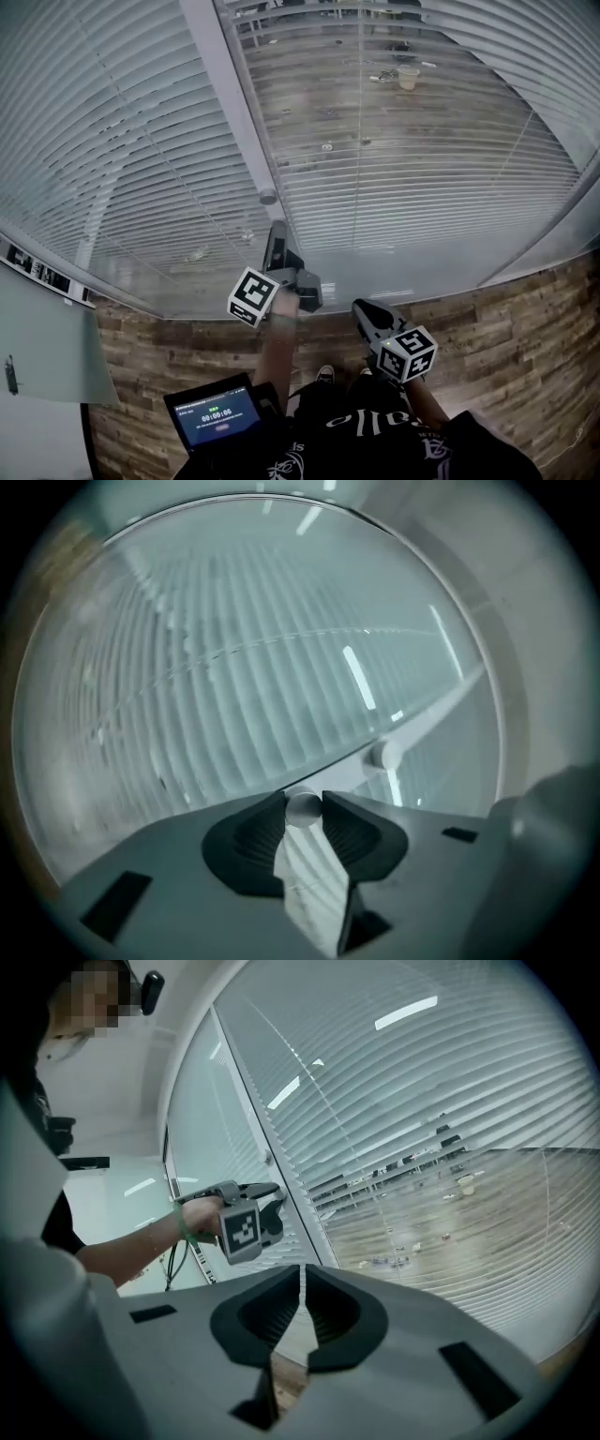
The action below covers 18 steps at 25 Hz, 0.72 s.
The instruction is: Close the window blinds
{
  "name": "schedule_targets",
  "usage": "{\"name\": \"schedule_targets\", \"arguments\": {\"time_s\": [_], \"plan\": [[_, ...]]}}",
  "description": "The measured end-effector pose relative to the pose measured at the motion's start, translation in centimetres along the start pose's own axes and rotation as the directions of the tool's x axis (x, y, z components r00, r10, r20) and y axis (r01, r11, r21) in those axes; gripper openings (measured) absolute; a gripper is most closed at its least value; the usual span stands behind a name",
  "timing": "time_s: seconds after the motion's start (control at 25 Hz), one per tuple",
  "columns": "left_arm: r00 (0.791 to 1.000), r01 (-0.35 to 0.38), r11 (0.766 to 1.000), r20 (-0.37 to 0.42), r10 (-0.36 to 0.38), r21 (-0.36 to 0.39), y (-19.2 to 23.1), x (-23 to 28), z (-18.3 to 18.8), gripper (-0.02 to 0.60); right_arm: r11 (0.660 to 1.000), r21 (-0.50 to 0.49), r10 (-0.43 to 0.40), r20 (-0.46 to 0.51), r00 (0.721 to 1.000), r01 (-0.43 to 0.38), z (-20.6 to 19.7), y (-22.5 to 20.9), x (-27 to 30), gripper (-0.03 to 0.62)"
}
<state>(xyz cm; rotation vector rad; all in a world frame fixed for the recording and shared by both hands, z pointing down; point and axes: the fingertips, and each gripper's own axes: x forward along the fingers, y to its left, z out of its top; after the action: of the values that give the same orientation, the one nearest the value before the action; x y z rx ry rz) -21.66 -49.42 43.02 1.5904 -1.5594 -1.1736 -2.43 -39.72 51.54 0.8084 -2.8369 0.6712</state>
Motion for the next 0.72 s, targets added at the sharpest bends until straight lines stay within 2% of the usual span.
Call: {"name": "schedule_targets", "arguments": {"time_s": [0.04, 0.08, 0.12, 0.16, 0.2, 0.24, 0.28, 0.32, 0.36, 0.4, 0.44, 0.48, 0.52, 0.56, 0.6, 0.64, 0.68, 0.72], "plan": [[1.000, -0.008, 0.987, -0.026, 0.012, 0.163, 0.1, -0.1, -0.1, 0.125, 1.000, -0.001, 0.005, -0.002, 1.000, -0.005, -0.2, -0.2, 0.1, 0.032], [0.997, -0.013, 0.923, -0.060, 0.039, 0.384, 0.0, -0.3, -0.2, 0.124, 1.000, -0.003, 0.010, -0.004, 1.000, -0.010, -0.4, -0.3, 0.1, 0.032], [0.993, -0.006, 0.796, -0.093, 0.078, 0.605, -0.4, -0.6, -0.5, 0.127, 1.000, -0.004, 0.016, -0.006, 1.000, -0.016, -0.5, -0.3, 0.0, 0.031], [0.985, 0.016, 0.613, -0.117, 0.125, 0.790, -0.8, -1.0, -0.8, 0.135, 1.000, -0.005, 0.021, -0.008, 1.000, -0.021, -0.5, -0.2, -0.2, 0.031], [0.977, 0.047, 0.392, -0.125, 0.175, 0.919, -1.4, -1.3, -1.1, 0.149, 1.000, -0.006, 0.025, -0.011, 1.000, -0.025, -0.3, -0.1, -0.5, 0.031], [0.968, 0.083, 0.160, -0.118, 0.221, 0.984, -1.8, -1.5, -1.4, 0.152, 1.000, -0.007, 0.028, -0.013, 1.000, -0.028, 0.0, 0.0, -0.7, 0.031], [0.960, 0.122, -0.050, -0.105, 0.258, 0.991, -2.1, -1.4, -1.6, 0.153, 1.000, -0.008, 0.030, -0.016, 0.999, -0.030, 0.2, 0.0, -0.8, 0.031], [0.954, 0.159, -0.216, -0.093, 0.286, 0.963, -2.2, -1.3, -1.9, 0.153, 0.999, -0.010, 0.032, -0.019, 0.999, -0.032, 0.3, -0.1, -0.8, 0.031], [0.947, 0.194, -0.334, -0.088, 0.309, 0.923, -1.9, -1.0, -2.2, 0.153, 0.999, -0.012, 0.034, -0.021, 0.999, -0.035, 0.2, -0.2, -0.7, 0.031], [0.940, 0.225, -0.408, -0.087, 0.329, 0.885, -1.3, -0.7, -2.5, 0.152, 0.999, -0.015, 0.038, -0.023, 0.999, -0.038, 0.0, -0.3, -0.5, 0.032], [0.934, 0.248, -0.449, -0.090, 0.346, 0.858, -0.6, -0.5, -2.7, 0.152, 0.999, -0.018, 0.041, -0.025, 0.999, -0.041, -0.2, -0.3, -0.2, 0.031], [0.930, 0.260, -0.460, -0.093, 0.355, 0.849, -0.2, -0.3, -2.8, 0.152, 0.999, -0.021, 0.043, -0.026, 0.999, -0.044, -0.4, -0.3, -0.1, 0.031], [0.931, 0.257, -0.440, -0.099, 0.352, 0.860, 0.1, -0.3, -2.7, 0.140, 0.999, -0.024, 0.045, -0.027, 0.999, -0.045, -0.6, -0.4, -0.1, 0.032], [0.935, 0.239, -0.379, -0.107, 0.338, 0.894, 0.1, -0.3, -2.5, 0.135, 0.999, -0.025, 0.044, -0.028, 0.999, -0.045, -0.7, -0.4, -0.1, 0.031], [0.943, 0.204, -0.271, -0.115, 0.312, 0.941, 0.0, -0.3, -2.3, 0.133, 0.999, -0.024, 0.042, -0.029, 0.999, -0.043, -0.7, -0.5, -0.1, 0.031], [0.954, 0.154, -0.111, -0.118, 0.275, 0.982, -0.1, -0.3, -2.0, 0.132, 0.999, -0.022, 0.038, -0.030, 0.999, -0.039, -0.8, -0.7, -0.2, 0.032], [0.965, 0.095, 0.089, -0.114, 0.234, 0.991, -0.2, -0.3, -1.7, 0.130, 0.999, -0.018, 0.034, -0.029, 0.999, -0.035, -0.8, -0.9, -0.2, 0.032], [0.975, 0.036, 0.312, -0.101, 0.196, 0.949, -0.4, -0.3, -1.4, 0.129, 0.999, -0.014, 0.030, -0.029, 0.999, -0.030, -0.8, -1.1, -0.3, 0.031]]}}
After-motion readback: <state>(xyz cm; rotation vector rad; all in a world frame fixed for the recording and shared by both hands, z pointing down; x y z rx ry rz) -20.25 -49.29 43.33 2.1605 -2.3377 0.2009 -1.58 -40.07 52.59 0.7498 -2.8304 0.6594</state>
